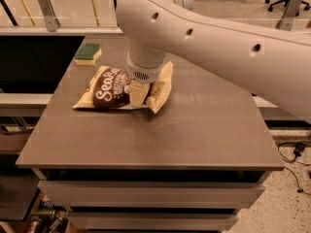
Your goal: Pick brown chip bag
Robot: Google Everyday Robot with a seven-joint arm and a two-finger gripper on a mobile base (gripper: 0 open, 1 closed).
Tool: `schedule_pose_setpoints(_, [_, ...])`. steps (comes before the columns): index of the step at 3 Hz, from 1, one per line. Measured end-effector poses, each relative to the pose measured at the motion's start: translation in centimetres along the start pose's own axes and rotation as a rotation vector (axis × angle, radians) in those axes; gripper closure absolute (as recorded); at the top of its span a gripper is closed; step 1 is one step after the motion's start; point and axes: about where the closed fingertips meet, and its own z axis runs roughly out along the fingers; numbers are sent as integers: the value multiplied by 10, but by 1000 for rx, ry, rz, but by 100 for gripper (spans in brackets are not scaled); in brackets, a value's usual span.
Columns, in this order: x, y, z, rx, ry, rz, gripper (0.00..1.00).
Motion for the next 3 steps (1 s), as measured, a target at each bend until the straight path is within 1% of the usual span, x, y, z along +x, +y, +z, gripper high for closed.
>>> schedule_pose_setpoints(1, [0, 1, 0, 0, 1, -1, 65])
schedule_pose_setpoints(2, [0, 1, 0, 0, 1, -2, 87])
schedule_pose_setpoints(3, [0, 2, 0, -1, 2, -4, 100])
